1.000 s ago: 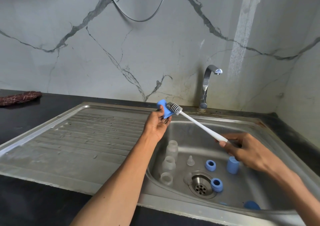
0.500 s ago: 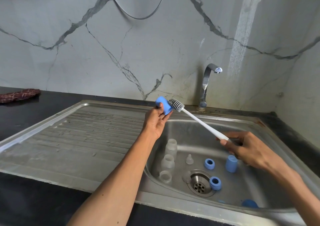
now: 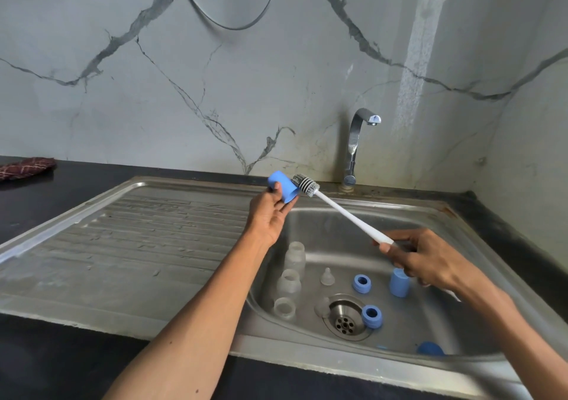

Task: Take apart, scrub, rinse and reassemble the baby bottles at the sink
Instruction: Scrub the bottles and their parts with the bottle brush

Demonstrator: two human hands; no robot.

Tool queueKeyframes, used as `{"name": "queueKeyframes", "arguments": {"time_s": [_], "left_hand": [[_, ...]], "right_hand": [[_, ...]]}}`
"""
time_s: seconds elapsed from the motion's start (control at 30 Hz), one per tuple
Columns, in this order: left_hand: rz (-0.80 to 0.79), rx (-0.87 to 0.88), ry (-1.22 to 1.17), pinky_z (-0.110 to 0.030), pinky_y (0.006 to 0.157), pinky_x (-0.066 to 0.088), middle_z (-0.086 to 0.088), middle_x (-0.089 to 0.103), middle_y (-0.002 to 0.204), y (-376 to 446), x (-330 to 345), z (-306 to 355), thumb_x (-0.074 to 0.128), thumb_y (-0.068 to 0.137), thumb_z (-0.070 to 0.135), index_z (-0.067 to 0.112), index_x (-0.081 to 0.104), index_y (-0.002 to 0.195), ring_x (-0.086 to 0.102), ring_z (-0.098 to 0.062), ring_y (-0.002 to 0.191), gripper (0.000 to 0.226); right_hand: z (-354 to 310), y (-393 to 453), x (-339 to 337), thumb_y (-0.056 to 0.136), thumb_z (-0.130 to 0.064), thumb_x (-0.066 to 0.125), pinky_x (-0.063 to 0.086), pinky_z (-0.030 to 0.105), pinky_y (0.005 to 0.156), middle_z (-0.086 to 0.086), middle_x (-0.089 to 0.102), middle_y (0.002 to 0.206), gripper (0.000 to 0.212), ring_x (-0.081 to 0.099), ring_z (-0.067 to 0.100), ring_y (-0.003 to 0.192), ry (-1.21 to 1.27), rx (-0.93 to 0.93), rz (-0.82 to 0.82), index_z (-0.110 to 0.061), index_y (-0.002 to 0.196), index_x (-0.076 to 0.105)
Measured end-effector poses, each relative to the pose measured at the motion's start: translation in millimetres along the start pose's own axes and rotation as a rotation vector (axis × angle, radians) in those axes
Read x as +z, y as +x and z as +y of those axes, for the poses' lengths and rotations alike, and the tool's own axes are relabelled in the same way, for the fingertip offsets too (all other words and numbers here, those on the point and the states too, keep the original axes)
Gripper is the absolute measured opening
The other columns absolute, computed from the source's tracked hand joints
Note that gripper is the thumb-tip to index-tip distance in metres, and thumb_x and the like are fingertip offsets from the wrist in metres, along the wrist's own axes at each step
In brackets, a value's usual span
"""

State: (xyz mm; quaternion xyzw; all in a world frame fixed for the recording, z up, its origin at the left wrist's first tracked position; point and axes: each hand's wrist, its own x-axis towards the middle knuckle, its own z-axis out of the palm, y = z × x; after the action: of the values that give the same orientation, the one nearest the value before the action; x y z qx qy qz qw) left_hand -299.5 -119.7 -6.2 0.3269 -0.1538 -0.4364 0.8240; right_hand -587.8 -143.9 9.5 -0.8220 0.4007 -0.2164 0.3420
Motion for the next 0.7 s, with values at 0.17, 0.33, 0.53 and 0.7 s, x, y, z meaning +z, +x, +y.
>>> {"name": "queueKeyframes", "arguments": {"time_s": [0.17, 0.33, 0.53, 0.7], "left_hand": [[-0.103, -0.018, 0.178, -0.044, 0.1, 0.048, -0.02, 0.061, 0.114, -15.4, 20.0, -23.6, 0.052, 0.099, 0.0, -0.006, 0.056, 0.12, 0.061, -0.031, 0.107, 0.022], [-0.034, 0.04, 0.138, -0.045, 0.1, 0.049, -0.017, 0.063, 0.104, -14.3, 30.9, -22.9, 0.054, 0.099, 0.001, -0.005, 0.058, 0.111, 0.06, -0.03, 0.106, 0.014], [0.137, 0.083, 0.052, -0.043, 0.098, 0.049, -0.012, 0.064, 0.093, 3.3, -3.4, -1.9, 0.055, 0.098, 0.001, -0.004, 0.059, 0.11, 0.063, -0.026, 0.094, 0.014], [0.038, 0.103, 0.391, -0.032, 0.081, 0.058, -0.016, 0.065, 0.106, -8.8, 9.9, -31.8, 0.06, 0.095, 0.0, 0.0, 0.061, 0.111, 0.063, -0.026, 0.102, 0.016]], "right_hand": [[3.3, 2.3, -1.0, 0.098, -0.025, 0.061, 0.035, 0.021, 0.038, 0.002, 0.051, 0.062, 0.018, 0.039, 0.013, 0.049, 0.019, 0.027, 0.081, -0.024, 0.113, 0.07], [4.0, 2.3, -5.0, 0.097, -0.025, 0.062, 0.035, 0.022, 0.039, 0.002, 0.051, 0.062, 0.019, 0.04, 0.01, 0.046, 0.083, 0.065, 0.04, -0.024, 0.114, 0.07], [10.3, 4.1, -15.0, 0.098, -0.026, 0.061, 0.032, 0.022, 0.039, 0.001, 0.051, 0.064, 0.02, 0.037, 0.011, 0.047, 0.025, 0.105, -0.042, -0.026, 0.116, 0.069], [14.9, 9.9, -17.1, 0.098, -0.03, 0.061, 0.034, 0.02, 0.039, 0.002, 0.055, 0.066, 0.021, 0.04, 0.01, 0.047, 0.023, 0.109, 0.092, -0.027, 0.117, 0.07]]}}
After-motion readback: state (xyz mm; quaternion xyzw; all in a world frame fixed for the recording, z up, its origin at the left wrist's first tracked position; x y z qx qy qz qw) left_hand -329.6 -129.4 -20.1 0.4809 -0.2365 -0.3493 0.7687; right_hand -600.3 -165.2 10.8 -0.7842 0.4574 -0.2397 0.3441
